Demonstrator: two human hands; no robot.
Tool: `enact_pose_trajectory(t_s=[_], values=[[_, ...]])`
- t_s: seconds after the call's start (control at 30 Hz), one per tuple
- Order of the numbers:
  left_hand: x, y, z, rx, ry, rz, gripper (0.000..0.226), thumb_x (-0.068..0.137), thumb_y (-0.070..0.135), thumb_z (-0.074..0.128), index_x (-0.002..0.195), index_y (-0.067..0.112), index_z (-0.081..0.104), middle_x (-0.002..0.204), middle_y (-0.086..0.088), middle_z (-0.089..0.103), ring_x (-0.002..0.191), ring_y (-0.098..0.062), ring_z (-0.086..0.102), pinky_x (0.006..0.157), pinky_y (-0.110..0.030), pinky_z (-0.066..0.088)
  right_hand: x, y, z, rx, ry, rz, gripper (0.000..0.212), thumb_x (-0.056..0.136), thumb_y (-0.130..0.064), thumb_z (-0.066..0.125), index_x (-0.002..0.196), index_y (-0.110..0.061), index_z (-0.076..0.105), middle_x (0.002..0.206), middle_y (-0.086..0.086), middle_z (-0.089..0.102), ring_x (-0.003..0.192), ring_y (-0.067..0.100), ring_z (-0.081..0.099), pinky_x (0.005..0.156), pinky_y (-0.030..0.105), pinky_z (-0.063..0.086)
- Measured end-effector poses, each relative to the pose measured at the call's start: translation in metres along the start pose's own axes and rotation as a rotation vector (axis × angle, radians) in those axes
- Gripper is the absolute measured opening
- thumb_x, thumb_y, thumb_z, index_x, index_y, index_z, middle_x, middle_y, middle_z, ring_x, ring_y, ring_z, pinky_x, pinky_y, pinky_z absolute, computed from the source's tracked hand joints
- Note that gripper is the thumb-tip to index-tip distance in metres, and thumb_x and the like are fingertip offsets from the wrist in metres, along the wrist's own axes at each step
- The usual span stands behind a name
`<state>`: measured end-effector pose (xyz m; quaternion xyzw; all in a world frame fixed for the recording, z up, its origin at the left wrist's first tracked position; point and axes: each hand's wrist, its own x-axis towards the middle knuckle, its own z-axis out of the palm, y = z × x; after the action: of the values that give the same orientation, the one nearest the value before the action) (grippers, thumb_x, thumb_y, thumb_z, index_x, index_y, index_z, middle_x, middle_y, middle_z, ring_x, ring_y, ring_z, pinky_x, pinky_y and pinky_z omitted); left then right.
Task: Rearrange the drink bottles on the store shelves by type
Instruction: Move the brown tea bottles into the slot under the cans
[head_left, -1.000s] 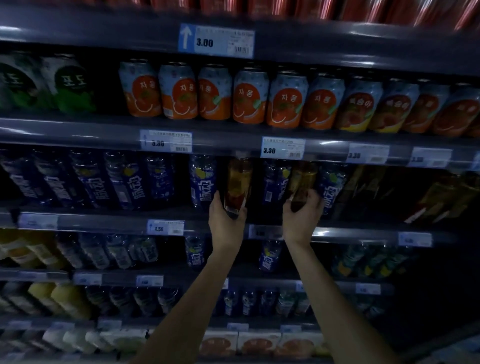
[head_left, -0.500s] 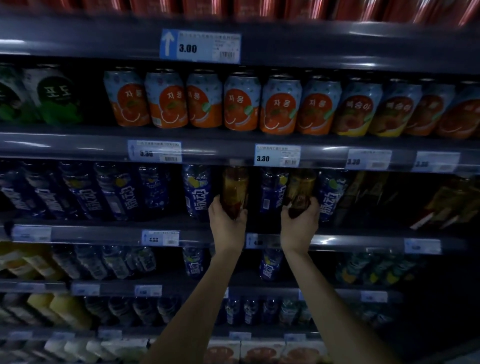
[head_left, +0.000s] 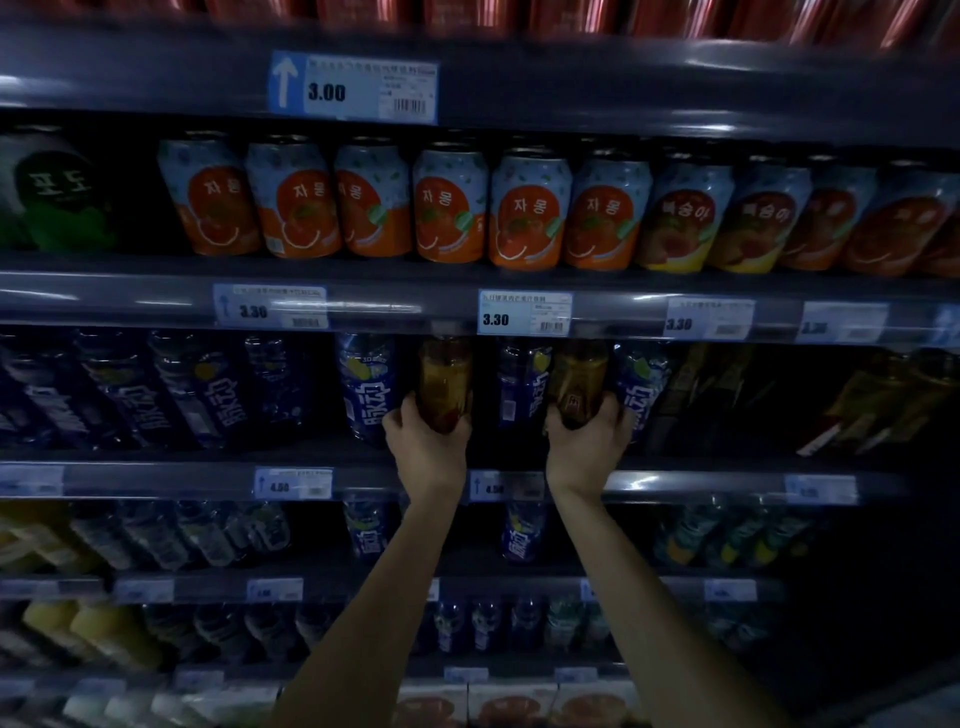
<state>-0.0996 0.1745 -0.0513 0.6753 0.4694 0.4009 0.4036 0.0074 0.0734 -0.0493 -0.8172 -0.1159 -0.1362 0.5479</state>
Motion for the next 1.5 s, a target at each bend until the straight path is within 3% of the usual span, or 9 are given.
enact_pose_trajectory(t_s=[0.2,0.37,0.47,0.63,0.8,0.97,1.13,1.4,1.5], values=[[0.001,-0.004,-0.004,-0.009,-0.013,-0.004,0.08,0.071,0.041,0.078,0.135,0.012,0.04,0.126,-0.006,0.039,0.111,-0.025,0.048,0.08,-0.029,0.039,-0.006,0.001,-0.004,0.039,0.004,-0.015,0.058,0.08,-0.025,0.076,0.125,0.001,0.05,0.122,0.019,0.048,0.112,0.033,0.049,0.091,0.039,0.047],[0.0,0.002,-0.001,-0.053,0.026,0.019,0.082,0.068,0.044,0.08,0.134,0.015,0.042,0.126,-0.001,0.049,0.112,-0.019,0.051,0.083,-0.03,0.044,-0.008,-0.008,0.001,0.074,0.019,0.024,0.071,0.072,-0.029,0.083,0.126,-0.002,0.046,0.118,0.011,0.055,0.109,0.027,0.054,0.088,0.034,0.047],[0.005,0.005,-0.001,-0.036,0.012,0.022,0.072,0.067,0.043,0.081,0.126,0.016,0.05,0.115,0.0,0.056,0.105,-0.02,0.056,0.083,-0.041,0.053,-0.005,-0.012,0.003,0.056,0.05,0.074,0.067,0.069,-0.029,0.084,0.12,-0.005,0.048,0.111,0.008,0.057,0.102,0.028,0.058,0.085,0.041,0.05],[0.006,0.001,-0.007,-0.038,0.002,0.049,0.056,0.065,0.043,0.081,0.109,0.018,0.056,0.103,0.001,0.06,0.092,-0.017,0.06,0.074,-0.04,0.055,0.0,-0.011,0.005,0.002,0.048,0.108,0.065,0.067,-0.026,0.082,0.117,-0.004,0.047,0.113,0.011,0.053,0.107,0.032,0.054,0.089,0.049,0.045],[-0.001,-0.006,-0.013,-0.129,-0.005,0.076,0.063,0.065,0.037,0.083,0.118,0.017,0.054,0.108,0.0,0.061,0.099,-0.016,0.058,0.085,-0.041,0.054,-0.002,-0.005,0.003,-0.002,-0.014,0.089,0.069,0.069,-0.027,0.08,0.125,0.001,0.049,0.125,0.017,0.044,0.113,0.033,0.046,0.09,0.042,0.044],[-0.008,-0.013,-0.02,-0.238,-0.035,0.09,0.067,0.064,0.034,0.084,0.123,0.024,0.055,0.114,0.007,0.062,0.104,-0.008,0.059,0.087,-0.028,0.051,-0.007,0.001,-0.003,0.136,-0.02,0.063,0.064,0.069,-0.018,0.081,0.124,-0.002,0.052,0.12,0.012,0.048,0.106,0.023,0.051,0.091,0.033,0.047],[-0.011,-0.021,-0.029,-0.296,-0.056,0.068,0.063,0.064,0.03,0.085,0.12,0.027,0.056,0.115,0.009,0.064,0.104,-0.004,0.06,0.087,-0.026,0.052,-0.009,0.005,-0.011,0.282,-0.071,0.12,0.059,0.071,-0.014,0.083,0.119,-0.008,0.051,0.088,-0.006,0.059,0.076,0.009,0.06,0.059,-0.002,0.04],[-0.017,-0.013,-0.043,-0.321,-0.037,0.107,0.059,0.066,0.029,0.085,0.117,0.028,0.057,0.114,0.012,0.063,0.101,0.0,0.059,0.082,-0.017,0.05,-0.018,0.008,-0.026,0.325,-0.068,0.086,0.06,0.065,-0.021,0.087,0.111,-0.013,0.05,0.099,0.002,0.062,0.086,0.011,0.06,0.065,-0.005,0.038],[-0.023,-0.012,-0.045,-0.297,-0.055,0.128,0.059,0.064,0.031,0.085,0.116,0.028,0.058,0.111,0.012,0.063,0.098,0.003,0.058,0.08,-0.017,0.049,-0.019,0.005,-0.034,0.356,-0.05,0.058,0.058,0.065,-0.023,0.086,0.108,-0.015,0.05,0.095,-0.003,0.062,0.082,-0.003,0.058,0.067,-0.002,0.041]])
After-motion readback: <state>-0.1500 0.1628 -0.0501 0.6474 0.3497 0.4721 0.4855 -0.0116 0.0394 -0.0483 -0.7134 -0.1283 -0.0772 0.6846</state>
